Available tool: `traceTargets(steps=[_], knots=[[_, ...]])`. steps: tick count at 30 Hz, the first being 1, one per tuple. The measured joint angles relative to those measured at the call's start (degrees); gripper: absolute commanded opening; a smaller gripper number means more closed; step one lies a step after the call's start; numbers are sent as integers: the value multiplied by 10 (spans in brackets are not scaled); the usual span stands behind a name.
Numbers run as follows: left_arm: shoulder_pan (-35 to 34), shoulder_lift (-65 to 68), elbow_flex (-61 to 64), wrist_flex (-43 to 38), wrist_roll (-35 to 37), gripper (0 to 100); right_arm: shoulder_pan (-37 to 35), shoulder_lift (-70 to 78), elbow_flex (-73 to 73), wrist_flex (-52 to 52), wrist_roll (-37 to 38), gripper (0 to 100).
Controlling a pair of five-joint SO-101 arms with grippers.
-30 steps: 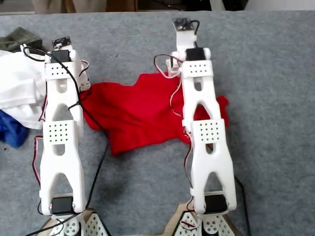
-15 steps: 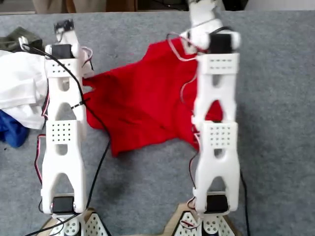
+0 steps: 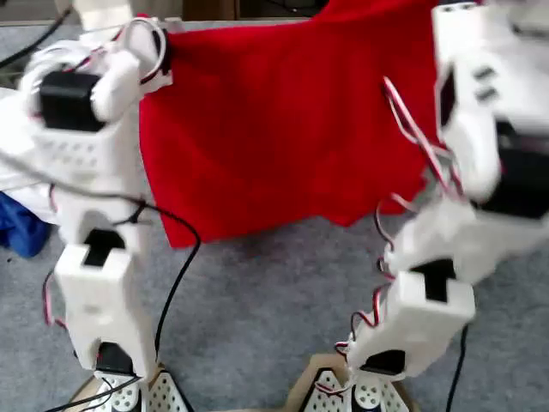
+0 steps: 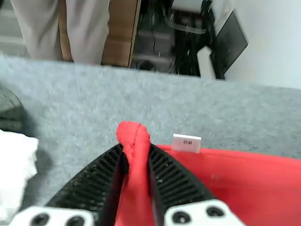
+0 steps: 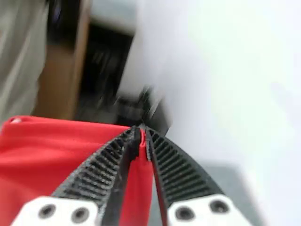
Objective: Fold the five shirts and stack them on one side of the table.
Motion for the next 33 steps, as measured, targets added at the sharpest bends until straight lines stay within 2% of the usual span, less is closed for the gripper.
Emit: traceTargets(steps=[6,14,24,33], knots=[[0,-220,178,0,-20,18,12,-62,-6,-47,0,4],[0,-425,295,0,-40,18,12,-143,-6,-68,46,4],[-1,-548,402,0,-65,18,12,-224,-18,-68,91,4],[-1,-549,542,-17,-80,18,12,-207,45,-40,109,4]])
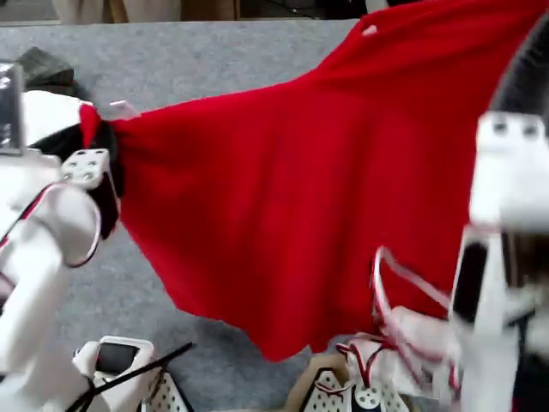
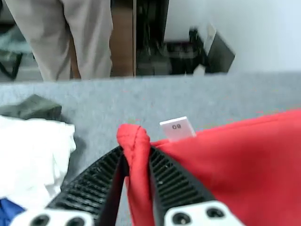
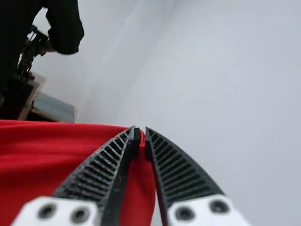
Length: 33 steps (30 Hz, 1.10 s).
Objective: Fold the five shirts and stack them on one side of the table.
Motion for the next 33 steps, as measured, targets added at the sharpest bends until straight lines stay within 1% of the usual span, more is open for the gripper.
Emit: traceTargets(steps=[2,4,9,14,18,21,23,26,28,33], knots=[[-2,6,51,-31,0,18,0,17,49,0,0,4],[-18,21,105,-74,0,18,0,40,87,0,0,4],[-47,60,244,-214,0,18,-21,101,169,-18,0,4],[-54,133,337,-380,0,18,-40,198,234,-123,0,4],[-58,242,338,-496,0,18,-60,285,245,-209,0,4],[-58,346,285,-529,0,18,-71,341,245,-263,0,4],[-59,421,224,-536,3,18,-79,370,245,-297,0,4],[-68,534,107,-534,29,18,-92,401,245,-345,0,4],[-73,600,19,-511,46,18,-96,411,245,-381,0,4],[-83,731,-221,-387,55,18,-92,412,244,-441,0,4]])
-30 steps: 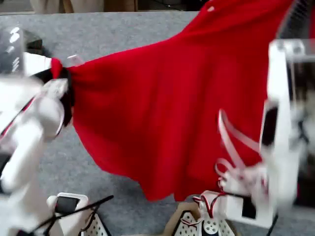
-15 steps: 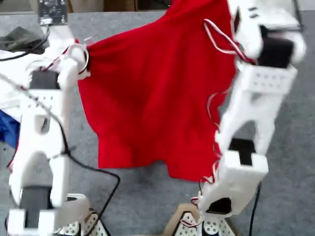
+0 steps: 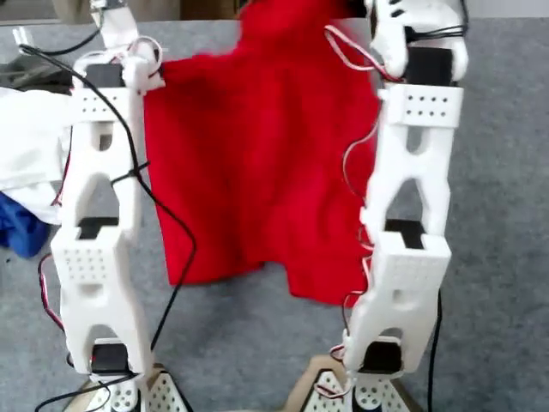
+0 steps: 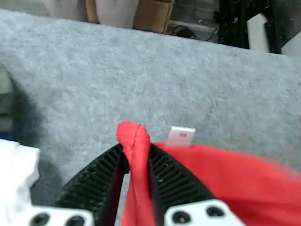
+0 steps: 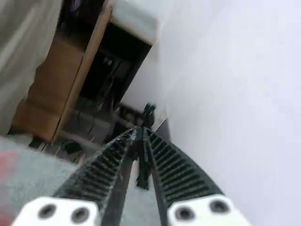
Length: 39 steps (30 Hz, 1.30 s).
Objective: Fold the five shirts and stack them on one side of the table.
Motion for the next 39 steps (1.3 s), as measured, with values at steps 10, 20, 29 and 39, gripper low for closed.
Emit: traceTargets(steps=[10,20,29,39], knots=[[-4,106,-338,158,3,18,-1,2,-29,1,1,4],[-5,200,-306,191,3,74,-11,2,80,216,1,19],[-27,237,-301,191,4,250,-54,2,156,349,2,93],[-111,236,-299,173,4,154,-55,115,193,258,-75,55]])
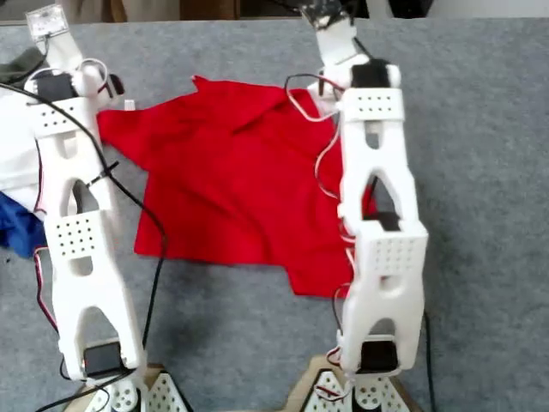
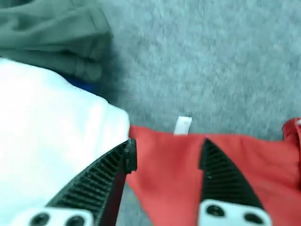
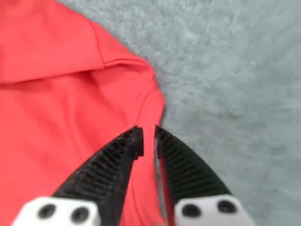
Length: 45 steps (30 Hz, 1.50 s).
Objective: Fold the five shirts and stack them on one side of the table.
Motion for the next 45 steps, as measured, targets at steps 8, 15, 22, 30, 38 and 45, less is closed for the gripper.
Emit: traceTargets(steps=[8,15,22,30,38,45], knots=[[0,14,71,-140,0,121,0,122,-101,6,-38,55],[-9,56,109,-167,4,124,-12,149,-237,139,-38,55],[-11,58,91,-78,58,125,-61,150,-347,322,-38,55],[13,55,-100,165,60,126,-73,150,-328,354,-38,55],[43,-46,-38,231,11,122,-71,127,-201,354,-32,55],[67,-189,254,231,-14,121,-62,124,-190,345,-31,55]])
